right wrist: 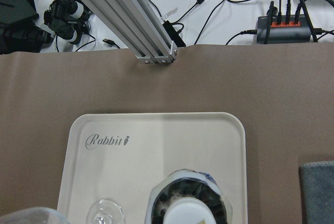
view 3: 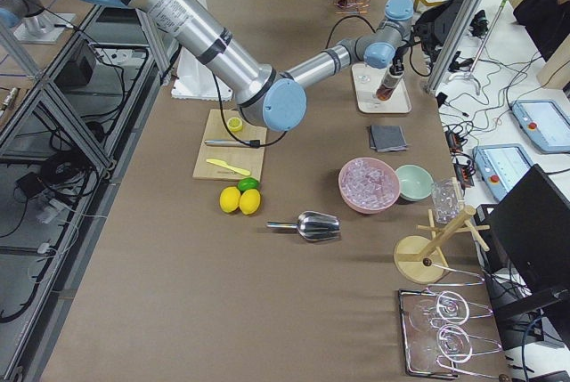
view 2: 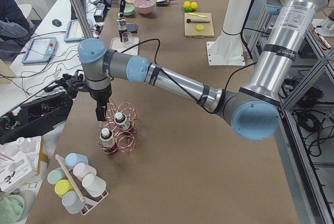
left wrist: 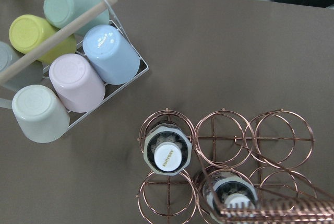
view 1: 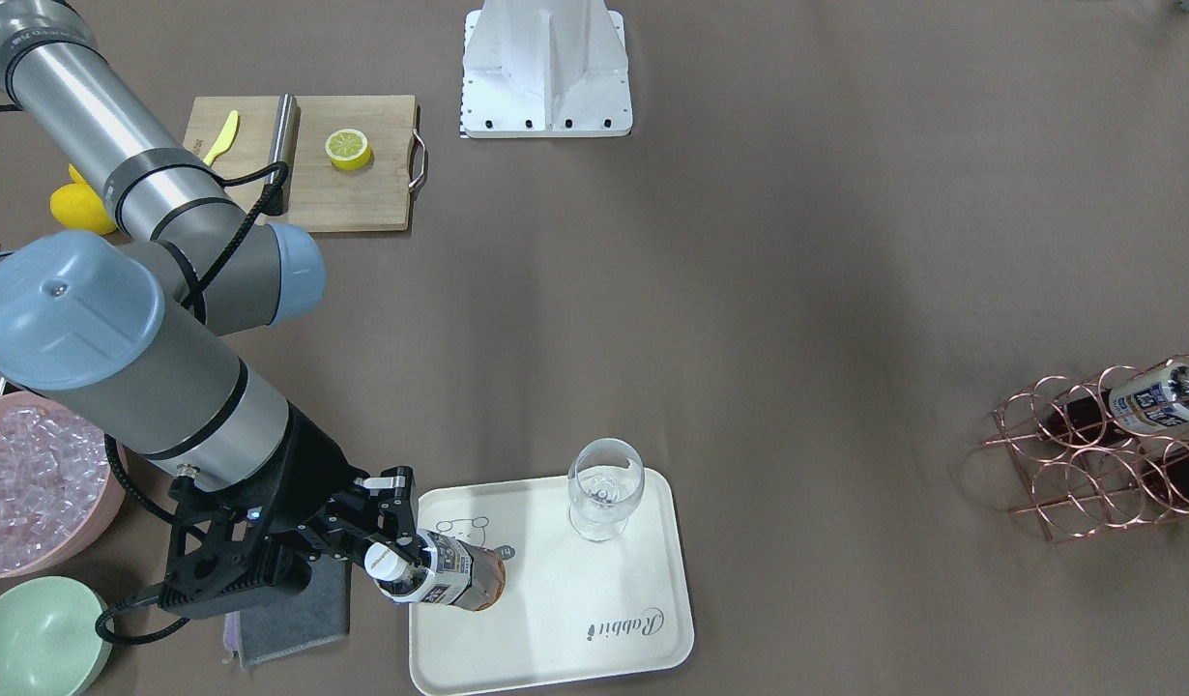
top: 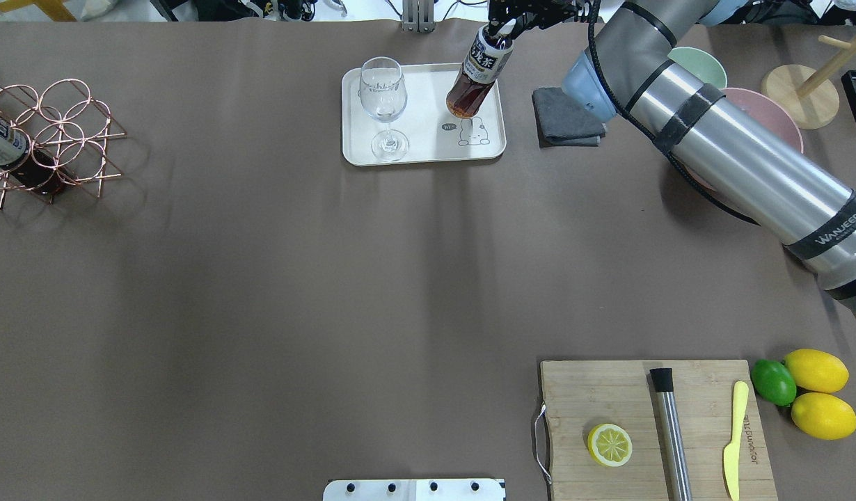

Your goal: Take tea from basket to plate

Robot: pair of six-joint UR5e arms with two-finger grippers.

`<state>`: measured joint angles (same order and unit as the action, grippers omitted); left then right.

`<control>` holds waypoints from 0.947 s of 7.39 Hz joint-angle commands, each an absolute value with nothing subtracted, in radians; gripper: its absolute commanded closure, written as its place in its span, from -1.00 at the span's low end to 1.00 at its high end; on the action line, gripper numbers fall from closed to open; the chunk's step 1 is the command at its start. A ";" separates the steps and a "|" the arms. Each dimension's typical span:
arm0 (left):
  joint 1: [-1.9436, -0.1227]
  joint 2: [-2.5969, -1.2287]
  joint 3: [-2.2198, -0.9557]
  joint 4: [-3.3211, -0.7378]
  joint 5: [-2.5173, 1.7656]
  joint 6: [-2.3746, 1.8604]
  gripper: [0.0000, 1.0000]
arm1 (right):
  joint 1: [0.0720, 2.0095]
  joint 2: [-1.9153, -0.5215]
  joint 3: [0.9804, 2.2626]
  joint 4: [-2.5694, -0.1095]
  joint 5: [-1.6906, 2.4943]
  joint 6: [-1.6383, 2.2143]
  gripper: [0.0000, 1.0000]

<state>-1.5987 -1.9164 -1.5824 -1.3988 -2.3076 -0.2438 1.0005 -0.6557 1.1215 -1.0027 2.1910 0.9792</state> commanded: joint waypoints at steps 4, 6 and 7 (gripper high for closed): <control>-1.641 -1.783 -1.543 -1.523 -2.384 -0.245 -0.97 | 0.997 -0.572 1.045 -1.155 2.230 0.954 1.00; -1.638 -1.725 -1.539 -1.605 -2.384 -0.245 -0.97 | 0.997 -0.560 1.031 -1.166 2.221 0.950 1.00; -1.637 -1.717 -1.523 -1.630 -2.382 -0.245 -0.97 | 0.997 -0.555 1.031 -1.175 2.220 0.950 1.00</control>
<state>-1.6392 -1.7473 -1.5397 -1.5720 -2.3834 -0.2450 0.9971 -0.5644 1.0358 -1.1612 2.2243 0.9508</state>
